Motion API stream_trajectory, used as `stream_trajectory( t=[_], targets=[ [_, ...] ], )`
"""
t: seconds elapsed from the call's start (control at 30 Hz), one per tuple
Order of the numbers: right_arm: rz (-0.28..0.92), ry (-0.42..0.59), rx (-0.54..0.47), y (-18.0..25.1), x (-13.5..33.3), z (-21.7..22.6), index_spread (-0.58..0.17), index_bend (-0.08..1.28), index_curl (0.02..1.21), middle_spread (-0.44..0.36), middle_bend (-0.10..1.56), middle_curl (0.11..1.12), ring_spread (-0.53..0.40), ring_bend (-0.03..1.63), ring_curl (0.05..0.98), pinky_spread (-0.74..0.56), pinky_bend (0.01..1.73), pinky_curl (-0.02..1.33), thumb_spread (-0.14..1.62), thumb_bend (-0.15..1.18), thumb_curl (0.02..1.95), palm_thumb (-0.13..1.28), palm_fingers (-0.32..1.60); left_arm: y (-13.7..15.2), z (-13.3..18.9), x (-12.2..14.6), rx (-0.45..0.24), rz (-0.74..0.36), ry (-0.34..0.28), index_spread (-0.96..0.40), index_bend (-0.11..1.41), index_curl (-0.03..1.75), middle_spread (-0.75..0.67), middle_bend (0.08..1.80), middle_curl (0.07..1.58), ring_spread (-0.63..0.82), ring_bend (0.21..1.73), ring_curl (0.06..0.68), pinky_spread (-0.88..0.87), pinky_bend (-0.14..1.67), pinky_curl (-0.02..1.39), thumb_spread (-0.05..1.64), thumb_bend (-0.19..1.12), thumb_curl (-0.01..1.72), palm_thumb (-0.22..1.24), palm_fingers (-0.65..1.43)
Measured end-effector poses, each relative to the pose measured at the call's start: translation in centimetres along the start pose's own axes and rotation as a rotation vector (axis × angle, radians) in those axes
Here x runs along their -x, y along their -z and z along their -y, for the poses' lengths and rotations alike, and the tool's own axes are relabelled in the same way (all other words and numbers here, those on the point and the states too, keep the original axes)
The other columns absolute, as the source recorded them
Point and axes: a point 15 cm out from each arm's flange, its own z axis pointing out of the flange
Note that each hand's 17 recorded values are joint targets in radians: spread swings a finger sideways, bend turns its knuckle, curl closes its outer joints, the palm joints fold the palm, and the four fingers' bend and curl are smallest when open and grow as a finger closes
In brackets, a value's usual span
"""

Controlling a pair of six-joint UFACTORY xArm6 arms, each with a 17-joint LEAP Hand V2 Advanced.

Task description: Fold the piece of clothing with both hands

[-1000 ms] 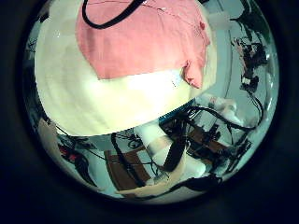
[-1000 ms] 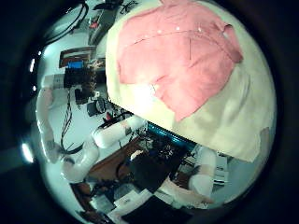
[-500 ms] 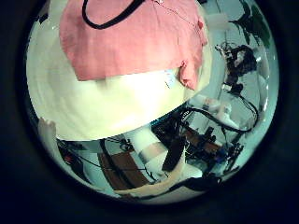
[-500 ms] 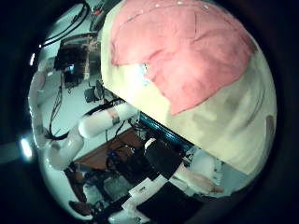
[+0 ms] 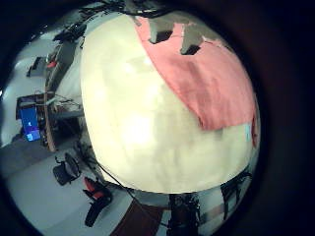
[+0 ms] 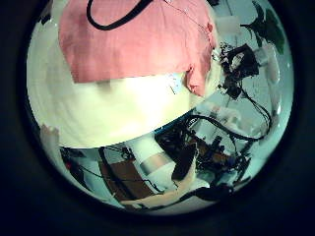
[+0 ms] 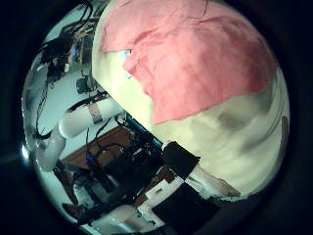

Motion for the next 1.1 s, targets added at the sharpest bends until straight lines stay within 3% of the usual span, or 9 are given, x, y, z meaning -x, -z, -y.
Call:
stream_trajectory(
  t=[0.27,0.73,0.93,1.1],
  targets=[
    [0.022,0.036,0.113,-5.3,2.3,-2.9,-0.342,0.16,0.28,0.035,0.19,0.33,0.139,0.24,0.267,0.27,0.22,0.32,0.96,-0.03,0.32,0.54,0.09,0.1,-0.2,0.5,-0.002,0.004,0.008,-0.05,0.14,0.24,0.32,0.19,0.3,0.54,0.51,0.218,0.55,0.35,0.32,0.88,-0.03,0.29,0.0,-0.04],
    [0.004,0.049,0.075,-5.4,2.6,-1.9,-0.315,0.16,0.28,0.035,0.2,0.33,0.132,0.25,0.271,0.28,0.21,0.33,0.94,-0.03,0.32,0.55,0.11,-0.5,-0.6,1.2,0.014,-0.003,0.012,-0.06,0.14,0.25,0.32,0.19,0.29,0.55,0.5,0.217,0.55,0.35,0.31,0.88,-0.02,0.29,0.02,-0.04],
    [0.001,0.048,0.066,-5.1,2.5,-1.8,-0.31,0.16,0.28,0.035,0.2,0.33,0.125,0.25,0.271,0.28,0.21,0.33,0.95,-0.03,0.32,0.56,0.12,-1.4,-1.4,2.1,0.059,0.037,-0.048,-0.09,0.16,0.26,0.34,0.18,0.28,0.57,0.48,0.21,0.56,0.33,0.31,0.89,-0.03,0.29,0.06,-0.06],
    [0.007,0.046,0.068,-5.2,2.5,-1.8,-0.304,0.16,0.28,0.037,0.2,0.33,0.12,0.25,0.271,0.28,0.22,0.33,0.94,-0.03,0.32,0.56,0.13,-3.0,-0.8,2.5,0.042,0.057,-0.139,-0.11,0.16,0.27,0.35,0.17,0.27,0.58,0.46,0.206,0.56,0.32,0.31,0.89,-0.02,0.3,0.11,-0.05]
  ],
)
